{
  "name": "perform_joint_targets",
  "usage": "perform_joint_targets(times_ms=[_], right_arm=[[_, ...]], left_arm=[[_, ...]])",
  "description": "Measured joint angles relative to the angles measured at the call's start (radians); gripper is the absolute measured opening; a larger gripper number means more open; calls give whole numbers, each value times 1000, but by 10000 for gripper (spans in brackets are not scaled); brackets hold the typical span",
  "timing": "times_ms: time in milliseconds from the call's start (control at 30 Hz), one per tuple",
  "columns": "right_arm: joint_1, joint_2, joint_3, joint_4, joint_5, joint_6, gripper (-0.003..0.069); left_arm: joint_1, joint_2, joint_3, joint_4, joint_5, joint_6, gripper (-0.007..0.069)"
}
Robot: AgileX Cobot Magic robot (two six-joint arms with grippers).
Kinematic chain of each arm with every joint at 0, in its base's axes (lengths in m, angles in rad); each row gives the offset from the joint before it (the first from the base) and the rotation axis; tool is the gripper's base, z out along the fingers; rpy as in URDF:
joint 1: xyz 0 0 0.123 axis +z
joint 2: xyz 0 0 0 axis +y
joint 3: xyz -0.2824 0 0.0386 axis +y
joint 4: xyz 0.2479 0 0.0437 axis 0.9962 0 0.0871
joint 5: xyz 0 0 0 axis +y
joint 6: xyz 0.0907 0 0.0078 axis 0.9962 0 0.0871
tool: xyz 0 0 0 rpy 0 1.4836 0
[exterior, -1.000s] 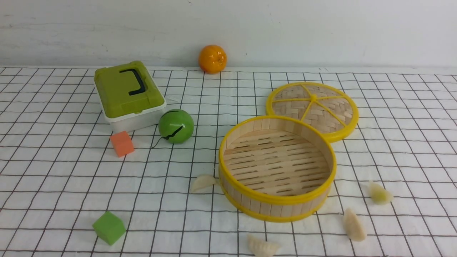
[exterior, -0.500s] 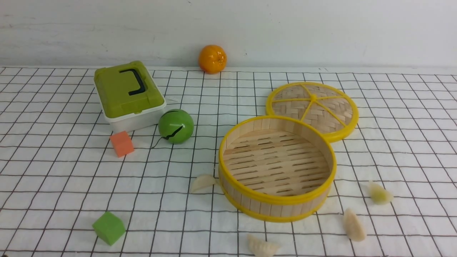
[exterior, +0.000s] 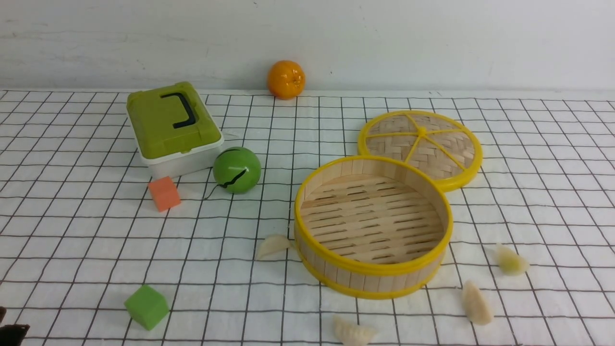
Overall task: Put the dumplings into the steamer on the table with the white tablecloth.
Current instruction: 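Reach for and grasp a dumpling on the table with the left gripper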
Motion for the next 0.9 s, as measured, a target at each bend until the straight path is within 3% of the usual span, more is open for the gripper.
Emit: perform_joint_targets(times_ms=[100, 200, 267, 400, 433, 533, 733, 900], right_arm=[[0, 0, -2, -5, -2, -84, 240], [0, 0, -86, -5, 11, -288, 233], [0, 19, -184, -5, 11, -432, 200], [0, 256, -422, -13, 63, -737, 29], [0, 349, -493, -13, 120, -826, -10], [40, 574, -655, -13, 287, -999, -21], [327, 892, -817, -106, 459, -1063, -21], [470, 1007, -837, -181, 492, -1055, -19]], left_arm=[[0, 0, -130, 86, 101, 252, 239], [0, 9, -340, 211, 248, 600, 232], [0, 85, -461, 308, 349, 714, 190], [0, 343, -634, 502, 540, 708, 1], [0, 413, -664, 537, 595, 705, -13], [-61, 609, -765, 642, 745, 704, -13], [-347, 946, -942, 816, 909, 644, -13], [-478, 1172, -1073, 927, 932, 558, 0]])
